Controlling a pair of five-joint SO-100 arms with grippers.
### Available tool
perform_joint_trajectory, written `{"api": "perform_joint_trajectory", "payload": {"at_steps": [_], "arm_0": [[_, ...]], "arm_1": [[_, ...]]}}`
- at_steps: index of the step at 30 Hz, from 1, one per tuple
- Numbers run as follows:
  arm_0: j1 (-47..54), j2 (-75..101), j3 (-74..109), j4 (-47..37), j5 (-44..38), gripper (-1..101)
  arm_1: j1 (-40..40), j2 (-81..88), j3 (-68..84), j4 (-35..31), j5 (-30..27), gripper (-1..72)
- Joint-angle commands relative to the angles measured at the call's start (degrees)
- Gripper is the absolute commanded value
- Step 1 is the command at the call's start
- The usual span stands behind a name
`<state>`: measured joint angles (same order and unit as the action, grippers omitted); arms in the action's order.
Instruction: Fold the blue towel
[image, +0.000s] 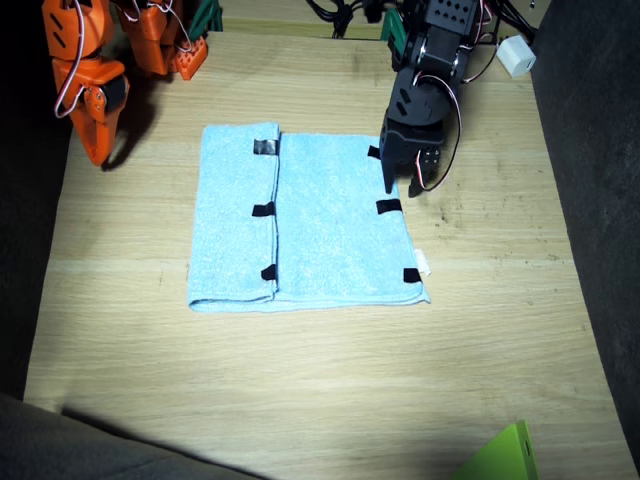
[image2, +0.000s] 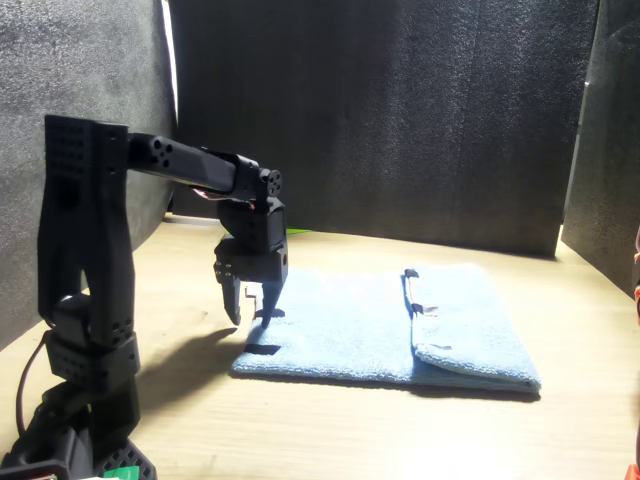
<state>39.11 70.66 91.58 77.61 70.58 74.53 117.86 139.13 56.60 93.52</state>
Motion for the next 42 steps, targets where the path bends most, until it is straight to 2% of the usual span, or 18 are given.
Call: {"api": "perform_joint_trajectory", "payload": {"at_steps": [1,6,9,11,12,14,15,18,22,35,42], "arm_0": [[0.26,0.09,-3.52,1.76,1.32,21],[-0.88,-0.18,-5.71,2.55,2.02,2],[-1.41,0.18,-5.80,2.64,2.11,2],[-1.49,0.53,-5.80,2.64,1.49,5],[-1.49,0.79,-5.89,2.55,1.32,1],[-1.32,1.85,-5.71,2.29,0.97,0],[-1.14,2.55,-5.45,2.11,0.79,1],[-0.97,3.87,-4.83,2.64,0.70,18],[-1.93,5.19,-2.64,2.64,1.23,30],[-6.06,10.28,10.20,-7.65,-4.31,30],[-5.71,11.95,12.04,-9.76,-5.71,27]], "arm_1": [[0.35,0.62,-1.14,0.62,0.88,-0.1],[0.26,0.44,-1.14,0.62,0.88,-0.1],[0.18,0.44,-1.14,0.62,0.88,-0.1],[0.18,0.44,-1.14,0.62,0.88,-0.1],[0.18,0.44,-1.14,0.62,0.88,-0.1],[0.18,0.44,-1.14,0.62,0.88,-0.1],[0.18,0.44,-1.14,0.62,0.88,-0.1],[0.18,0.44,-1.23,0.62,0.88,-0.1],[0.18,0.18,-1.41,0.62,1.05,-0.1],[0.00,-0.53,-1.76,0.79,1.41,-0.1],[-0.70,-0.53,-1.76,1.41,1.67,-0.1]]}}
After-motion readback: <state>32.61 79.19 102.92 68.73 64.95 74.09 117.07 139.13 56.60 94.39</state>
